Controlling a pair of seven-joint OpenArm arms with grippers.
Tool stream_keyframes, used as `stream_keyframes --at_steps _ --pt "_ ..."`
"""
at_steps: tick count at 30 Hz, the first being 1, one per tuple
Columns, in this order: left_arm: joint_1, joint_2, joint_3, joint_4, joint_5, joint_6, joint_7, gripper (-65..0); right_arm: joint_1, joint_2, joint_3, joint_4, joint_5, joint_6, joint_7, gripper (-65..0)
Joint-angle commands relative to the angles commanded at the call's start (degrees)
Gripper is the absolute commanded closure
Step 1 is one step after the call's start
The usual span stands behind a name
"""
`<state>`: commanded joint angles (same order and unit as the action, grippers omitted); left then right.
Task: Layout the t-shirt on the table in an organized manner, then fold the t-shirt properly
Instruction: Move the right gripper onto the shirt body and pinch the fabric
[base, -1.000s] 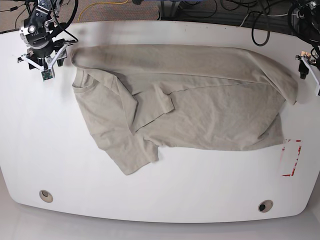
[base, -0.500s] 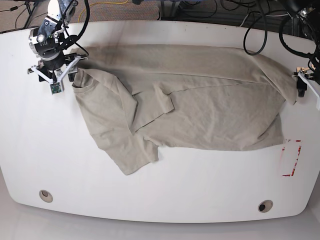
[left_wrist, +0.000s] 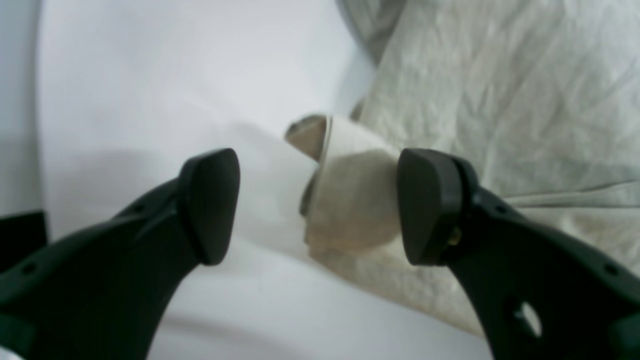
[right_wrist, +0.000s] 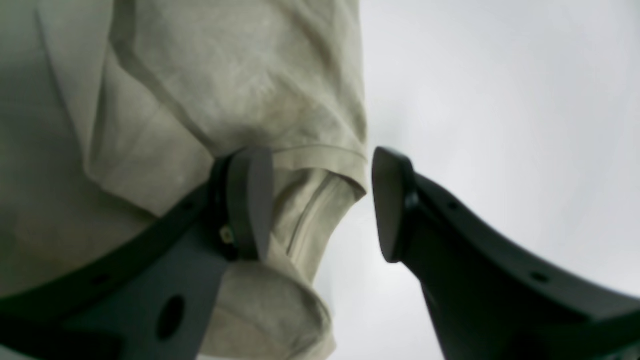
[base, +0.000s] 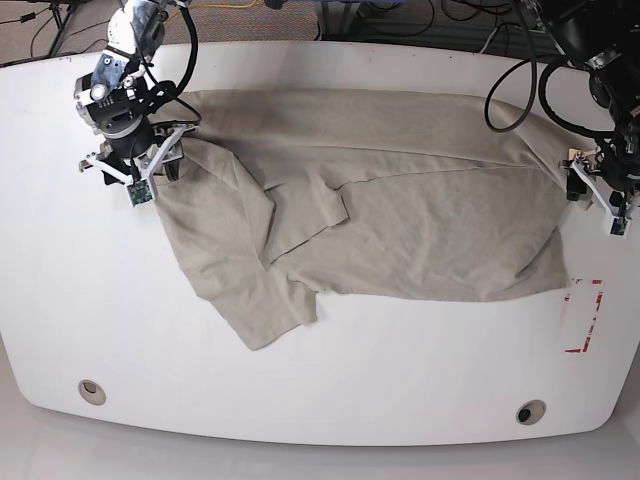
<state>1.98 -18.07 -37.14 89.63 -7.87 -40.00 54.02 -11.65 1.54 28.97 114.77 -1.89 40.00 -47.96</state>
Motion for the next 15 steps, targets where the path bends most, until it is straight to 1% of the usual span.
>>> stream_keyframes --at_steps 5,8,11,13,15 --pt "4.0 -1.5 0.0 0.2 -0.4 0.0 0.0 -44.2 2.0 0.0 0.0 -1.4 -0.2 0.0 0.0 -30.6" --pt "6.2 -1.8 -0.1 0.2 -0.4 0.0 0.0 -38.8 4.2 0.1 0.3 -2.8 -0.2 0.0 0.0 -30.6" --pt "8.5 -3.0 -0.1 0.1 -0.4 0.0 0.0 -30.8 6.5 0.3 0.4 -4.9 -0.2 0.0 0.0 -30.6" --pt "9.5 -3.3 -0.1 0.0 -0.4 0.0 0.0 -27.1 8.3 0.4 0.4 -6.8 -0.3 0.0 0.0 -30.6" --pt "10.2 -3.4 -0.1 0.1 -0.4 0.0 0.0 -26.0 9.9 0.4 0.4 -8.9 -0.3 0.0 0.1 -30.6"
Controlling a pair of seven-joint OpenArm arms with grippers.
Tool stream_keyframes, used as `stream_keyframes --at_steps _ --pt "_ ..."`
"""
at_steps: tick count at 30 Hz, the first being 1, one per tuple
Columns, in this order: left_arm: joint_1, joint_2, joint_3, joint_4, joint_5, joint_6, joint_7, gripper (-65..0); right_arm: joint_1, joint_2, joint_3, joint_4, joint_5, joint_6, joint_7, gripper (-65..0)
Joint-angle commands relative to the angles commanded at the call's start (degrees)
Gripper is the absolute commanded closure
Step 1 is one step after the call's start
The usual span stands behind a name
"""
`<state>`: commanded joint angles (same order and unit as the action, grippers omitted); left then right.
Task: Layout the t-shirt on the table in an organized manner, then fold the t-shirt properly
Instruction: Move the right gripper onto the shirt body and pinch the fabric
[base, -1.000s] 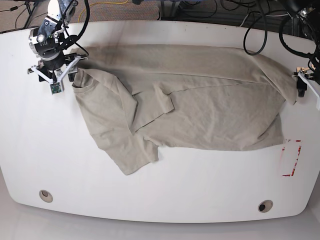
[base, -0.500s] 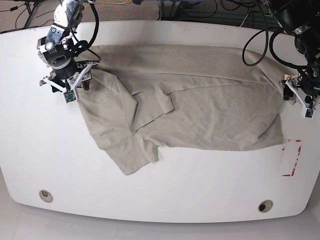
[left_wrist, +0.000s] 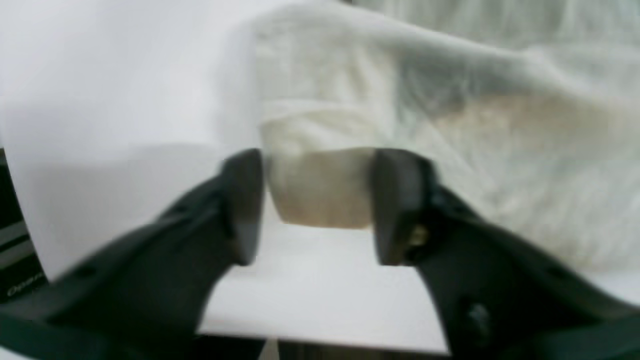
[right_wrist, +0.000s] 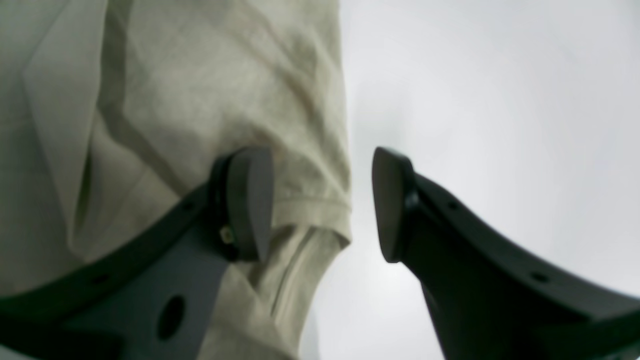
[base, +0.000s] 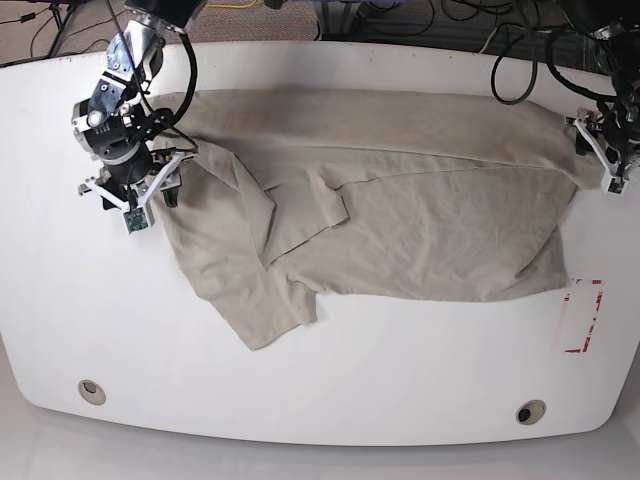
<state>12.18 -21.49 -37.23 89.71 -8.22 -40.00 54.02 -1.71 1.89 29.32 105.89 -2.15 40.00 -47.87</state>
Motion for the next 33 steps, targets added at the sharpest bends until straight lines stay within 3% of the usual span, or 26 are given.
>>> stream_keyframes --at_steps 11,21,23,29,33 --pt "2.7 -0.7 -3.8 3.8 0.3 0.0 0.4 -26.2 12.4 0.1 0.1 -16.6 0.1 0.0 0.9 -30.6" --pt "4.8 -0.9 -6.4 4.0 0.0 0.0 0.4 -26.2 20.5 3.9 0.1 -35.4 0.0 0.0 10.0 -31.1" --pt "5.5 -0.9 -7.0 4.0 0.0 0.0 0.4 -27.2 21.3 4.9 0.1 -38.7 0.0 0.0 11.8 -31.1" --pt "5.9 -0.9 -9.5 4.0 0.0 0.0 0.4 -38.2 22.2 6.9 0.1 -44.6 0.0 0.0 14.7 -31.2" --pt "5.5 -0.9 -9.9 4.0 -0.1 0.0 0.3 -38.8 21.8 6.7 -0.3 -45.5 0.0 0.0 15.2 -31.2"
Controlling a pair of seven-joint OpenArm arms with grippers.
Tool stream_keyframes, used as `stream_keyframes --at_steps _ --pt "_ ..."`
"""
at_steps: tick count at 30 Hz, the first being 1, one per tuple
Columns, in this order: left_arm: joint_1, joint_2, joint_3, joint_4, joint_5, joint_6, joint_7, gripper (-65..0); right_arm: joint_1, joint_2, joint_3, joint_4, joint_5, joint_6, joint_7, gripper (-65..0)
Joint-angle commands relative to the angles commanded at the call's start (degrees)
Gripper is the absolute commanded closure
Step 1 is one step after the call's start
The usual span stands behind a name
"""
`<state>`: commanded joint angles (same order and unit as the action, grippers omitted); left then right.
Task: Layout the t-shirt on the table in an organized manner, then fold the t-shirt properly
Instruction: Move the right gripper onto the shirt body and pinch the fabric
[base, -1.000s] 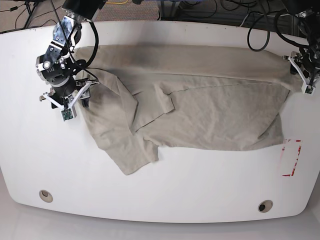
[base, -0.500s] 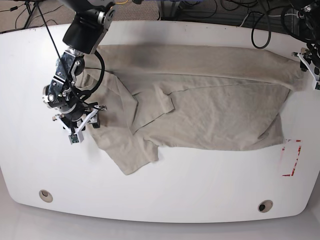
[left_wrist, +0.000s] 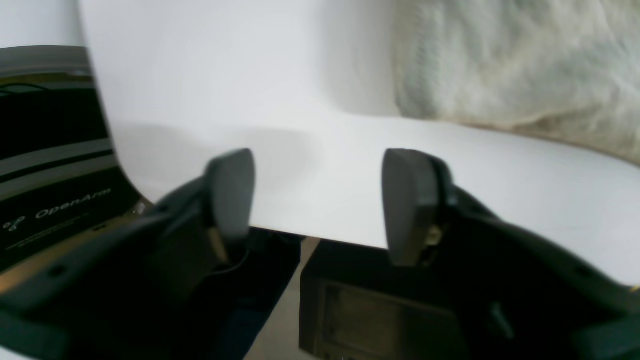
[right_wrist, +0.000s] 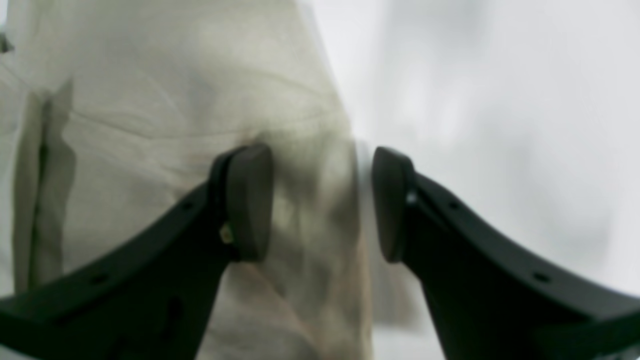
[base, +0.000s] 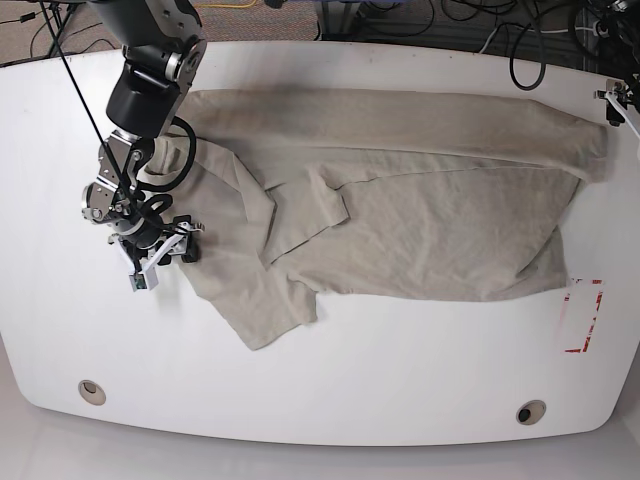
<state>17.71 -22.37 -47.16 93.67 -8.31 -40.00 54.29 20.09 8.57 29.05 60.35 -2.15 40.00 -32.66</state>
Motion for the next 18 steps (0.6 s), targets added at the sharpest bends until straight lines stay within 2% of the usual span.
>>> stream_keyframes --at_steps 3,7,13,15,17,18 --pt "-1.2 0.1 0.3 0.1 0.0 0.0 0.0 -38.8 -1.3 -0.4 -0.1 -0.3 0.2 0.0 0.0 -31.2" --pt "-4.9 0.2 0.4 0.0 0.1 0.0 0.1 -38.9 -2.3 -3.8 -0.2 -0.1 -0.1 0.0 -0.1 -30.8" --pt "-12.6 0.3 0.5 -1.1 0.6 0.0 0.1 -38.9 -2.9 -4.1 -0.2 -0.3 -0.1 0.0 -0.1 -28.2" --pt "-15.3 0.3 1.8 -2.6 0.6 0.0 0.1 -38.9 -2.9 -4.2 -0.2 -0.4 -0.1 0.0 -0.1 -21.6" --pt "-18.3 0.1 3.4 -4.9 0.8 0.0 0.1 -38.9 -2.9 -4.5 -0.2 -0.4 -0.1 0.0 -0.1 -12.2" --pt "-20.7 0.0 4.5 -6.9 1.6 0.0 0.0 -38.9 -2.9 -4.8 -0.2 -0.4 -0.1 0.0 -0.1 -5.2"
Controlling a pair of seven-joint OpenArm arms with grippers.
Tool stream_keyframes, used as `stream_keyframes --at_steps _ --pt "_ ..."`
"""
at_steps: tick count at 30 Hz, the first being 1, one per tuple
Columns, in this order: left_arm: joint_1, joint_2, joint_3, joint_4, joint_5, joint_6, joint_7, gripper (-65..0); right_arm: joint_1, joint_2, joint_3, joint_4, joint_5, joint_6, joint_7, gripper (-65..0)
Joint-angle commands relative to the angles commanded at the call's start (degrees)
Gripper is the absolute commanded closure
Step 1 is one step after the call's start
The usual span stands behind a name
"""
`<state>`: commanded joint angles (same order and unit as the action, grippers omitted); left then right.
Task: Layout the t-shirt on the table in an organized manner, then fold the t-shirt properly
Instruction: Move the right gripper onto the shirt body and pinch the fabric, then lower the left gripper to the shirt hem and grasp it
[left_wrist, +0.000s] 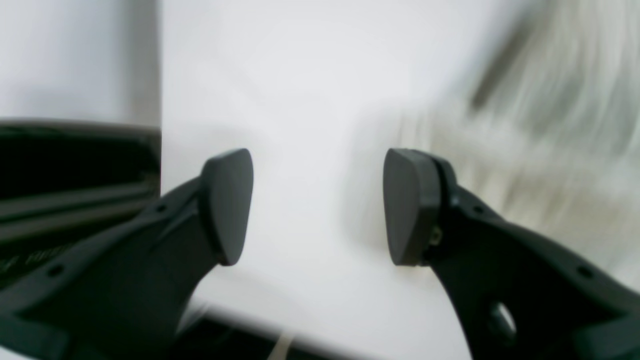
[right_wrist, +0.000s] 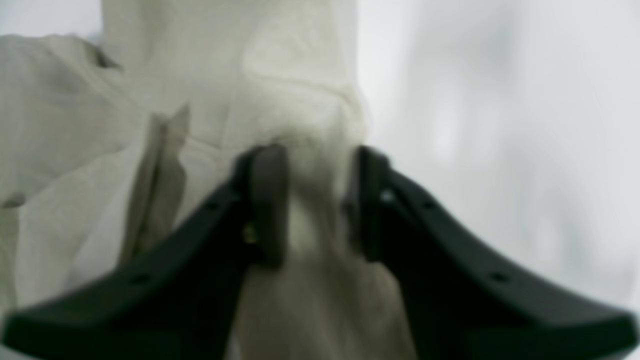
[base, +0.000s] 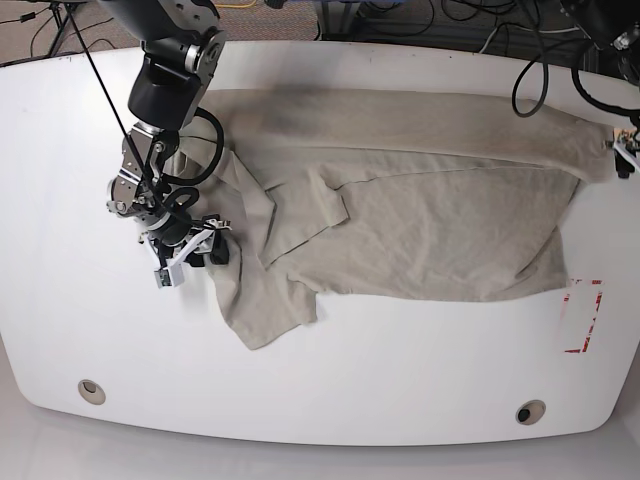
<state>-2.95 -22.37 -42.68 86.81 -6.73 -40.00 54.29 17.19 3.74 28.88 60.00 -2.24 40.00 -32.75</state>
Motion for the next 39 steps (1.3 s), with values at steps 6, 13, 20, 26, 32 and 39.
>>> stream_keyframes --at_steps 6,13,20,26,32,39 --pt "-11.2 0.0 3.6 -10.5 3.4 0.0 -1.0 -39.0 0.0 -0.1 -0.1 0.0 0.0 0.0 0.0 -1.4" --pt "-21.0 0.0 7.6 -24.4 3.8 0.0 -7.5 -39.0 0.0 -0.4 -0.1 0.0 0.0 0.0 0.0 0.0" --pt "-29.7 0.1 12.1 -42.4 3.8 0.0 -16.4 -39.0 0.0 -0.4 -0.1 0.0 0.0 0.0 0.0 0.0" --pt "-33.1 0.1 14.2 -53.4 3.8 1.3 -24.1 -39.0 0.1 -0.4 -0.1 0.0 0.0 0.0 0.0 0.0" --pt "-33.5 -0.2 14.2 -57.5 3.8 4.9 -27.9 -39.2 0.2 -0.4 -0.1 0.0 0.0 0.0 0.0 0.0" --pt "-33.1 -3.8 14.2 -57.5 3.8 5.4 -28.0 -39.2 0.2 -0.5 -0.1 0.0 0.0 0.0 0.0 0.0"
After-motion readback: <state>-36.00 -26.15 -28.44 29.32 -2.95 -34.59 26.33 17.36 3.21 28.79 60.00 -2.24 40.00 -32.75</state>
